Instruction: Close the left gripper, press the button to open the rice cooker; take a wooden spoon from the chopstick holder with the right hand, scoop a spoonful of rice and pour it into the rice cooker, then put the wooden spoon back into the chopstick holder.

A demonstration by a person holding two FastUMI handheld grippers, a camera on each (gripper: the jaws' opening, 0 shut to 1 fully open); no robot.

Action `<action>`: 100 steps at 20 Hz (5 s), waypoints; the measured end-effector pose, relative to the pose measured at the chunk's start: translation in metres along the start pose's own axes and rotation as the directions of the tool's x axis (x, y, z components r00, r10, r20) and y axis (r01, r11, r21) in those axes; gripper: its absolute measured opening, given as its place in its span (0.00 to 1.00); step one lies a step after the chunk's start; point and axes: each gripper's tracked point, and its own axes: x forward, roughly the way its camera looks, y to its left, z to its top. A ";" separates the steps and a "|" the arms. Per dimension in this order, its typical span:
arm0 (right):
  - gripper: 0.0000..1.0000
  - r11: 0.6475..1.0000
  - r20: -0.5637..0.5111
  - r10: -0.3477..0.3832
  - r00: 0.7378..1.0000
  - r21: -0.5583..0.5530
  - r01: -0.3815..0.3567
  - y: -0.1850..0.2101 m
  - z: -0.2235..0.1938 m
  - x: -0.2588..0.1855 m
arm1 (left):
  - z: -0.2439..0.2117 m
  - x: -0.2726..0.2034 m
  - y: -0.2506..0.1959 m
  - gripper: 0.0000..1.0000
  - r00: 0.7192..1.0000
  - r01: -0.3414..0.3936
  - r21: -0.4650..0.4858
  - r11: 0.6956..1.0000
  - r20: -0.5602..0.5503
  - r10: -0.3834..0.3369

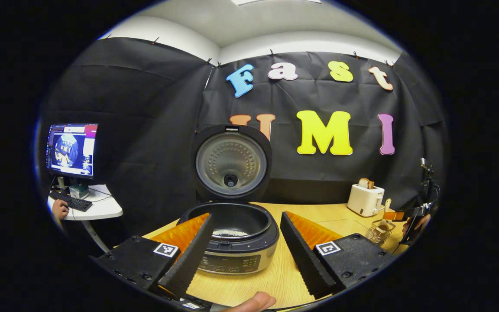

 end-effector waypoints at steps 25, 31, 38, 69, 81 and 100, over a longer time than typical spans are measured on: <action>0.28 0.996 -0.238 0.082 0.968 -0.014 -0.088 0.021 -0.009 0.081 | -0.006 0.003 -0.025 0.98 0.997 0.071 0.106 0.992 0.010 -0.073; 0.18 0.996 -0.183 0.072 0.980 -0.037 -0.080 0.031 -0.002 0.056 | 0.004 -0.004 -0.019 0.98 0.997 0.069 0.082 0.994 0.032 -0.072; 0.13 0.999 -0.151 0.031 0.988 -0.034 -0.036 0.031 -0.001 0.033 | 0.011 -0.010 -0.018 0.98 0.995 0.078 0.100 0.992 0.047 -0.082; 0.13 0.930 0.123 0.196 0.973 -0.339 -0.144 0.204 0.088 -0.077 | 0.002 -0.007 0.018 0.98 0.997 0.070 0.007 0.998 -0.018 -0.069; 0.13 0.929 0.061 0.235 0.970 -0.309 -0.205 0.239 0.023 -0.034 | -0.004 -0.004 0.015 0.98 0.997 0.078 0.035 0.996 -0.031 -0.077; 0.13 0.936 0.013 0.134 0.991 -0.331 -0.122 0.214 -0.017 0.006 | -0.013 0.001 0.016 0.98 0.994 0.088 0.008 0.996 -0.062 -0.088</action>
